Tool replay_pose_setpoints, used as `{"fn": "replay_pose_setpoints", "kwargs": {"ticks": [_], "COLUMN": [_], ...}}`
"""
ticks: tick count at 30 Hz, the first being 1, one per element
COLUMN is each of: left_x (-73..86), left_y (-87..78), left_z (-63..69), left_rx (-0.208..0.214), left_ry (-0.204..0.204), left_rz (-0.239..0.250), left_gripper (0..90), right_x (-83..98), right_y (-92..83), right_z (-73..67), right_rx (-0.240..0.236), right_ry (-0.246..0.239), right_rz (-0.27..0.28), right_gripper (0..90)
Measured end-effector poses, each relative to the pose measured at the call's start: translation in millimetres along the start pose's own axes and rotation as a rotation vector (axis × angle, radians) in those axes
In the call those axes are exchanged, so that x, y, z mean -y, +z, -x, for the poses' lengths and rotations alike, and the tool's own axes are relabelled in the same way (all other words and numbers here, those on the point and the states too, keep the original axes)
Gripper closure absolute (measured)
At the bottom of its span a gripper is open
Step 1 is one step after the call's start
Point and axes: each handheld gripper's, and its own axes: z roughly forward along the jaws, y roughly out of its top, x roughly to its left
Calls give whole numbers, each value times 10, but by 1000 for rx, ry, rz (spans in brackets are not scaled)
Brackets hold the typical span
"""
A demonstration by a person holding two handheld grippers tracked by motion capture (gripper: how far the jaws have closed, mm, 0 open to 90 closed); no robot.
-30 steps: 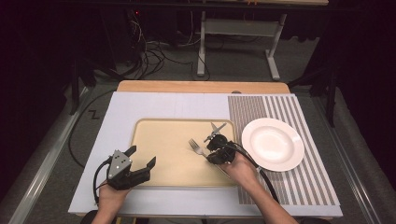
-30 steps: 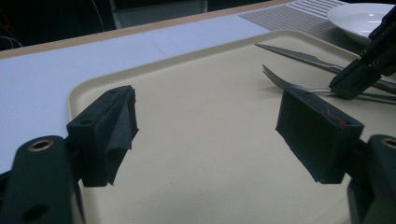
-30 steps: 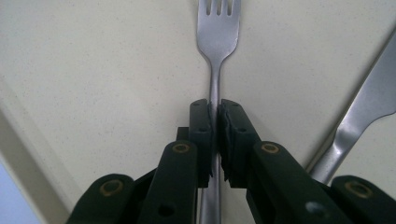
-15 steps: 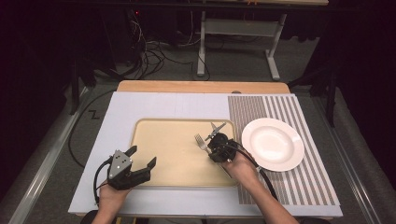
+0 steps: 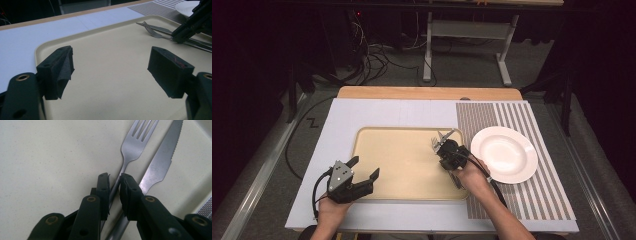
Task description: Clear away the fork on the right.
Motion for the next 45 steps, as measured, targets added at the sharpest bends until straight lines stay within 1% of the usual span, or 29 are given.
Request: {"fn": "replay_pose_setpoints", "kwargs": {"ticks": [3,6,7,8,12,18,21,23,26,30,35,36,39,44,45], "left_x": [0,1,1,1,2,2,2,2,2,2,4,4,4,4,4], "left_y": [0,-2,-2,-3,-2,-1,1,4,2,-6,-6,-4,-1,-1,0], "left_z": [0,-2,-2,-2,-2,-2,-5,-7,-5,-4,-5,-6,-7,-3,-1], "left_rx": [0,0,0,1,1,2,2,2,1,1,0,0,0,-2,-2], "left_ry": [-2,-3,-4,-4,-3,-3,-5,-7,-5,-5,-5,-6,-7,-7,-7], "left_rz": [-2,-2,-2,-1,-1,-1,-1,-1,-4,-1,-1,-2,-2,-3,-3], "left_gripper": [219,220,220,221,221,221,221,221,220,220,220,220,219,219,219], "right_x": [0,0,-1,-2,-16,-18,-10,-9,-8,10,64,72,101,205,232], "right_y": [6,10,13,15,32,41,34,24,-37,-115,-197,-211,-254,-326,-341], "right_z": [27,40,52,57,58,79,82,71,63,71,91,91,91,125,133], "right_rx": [-10,-4,-2,-8,12,6,-9,-10,-30,-32,-57,-52,-31,-23,-24], "right_ry": [31,50,48,59,58,61,68,59,69,58,72,76,66,73,81], "right_rz": [1,4,6,9,20,32,37,42,73,105,169,178,196,220,226], "right_gripper": [790,789,789,789,789,782,734,729,721,703,598,565,528,518,520]}}
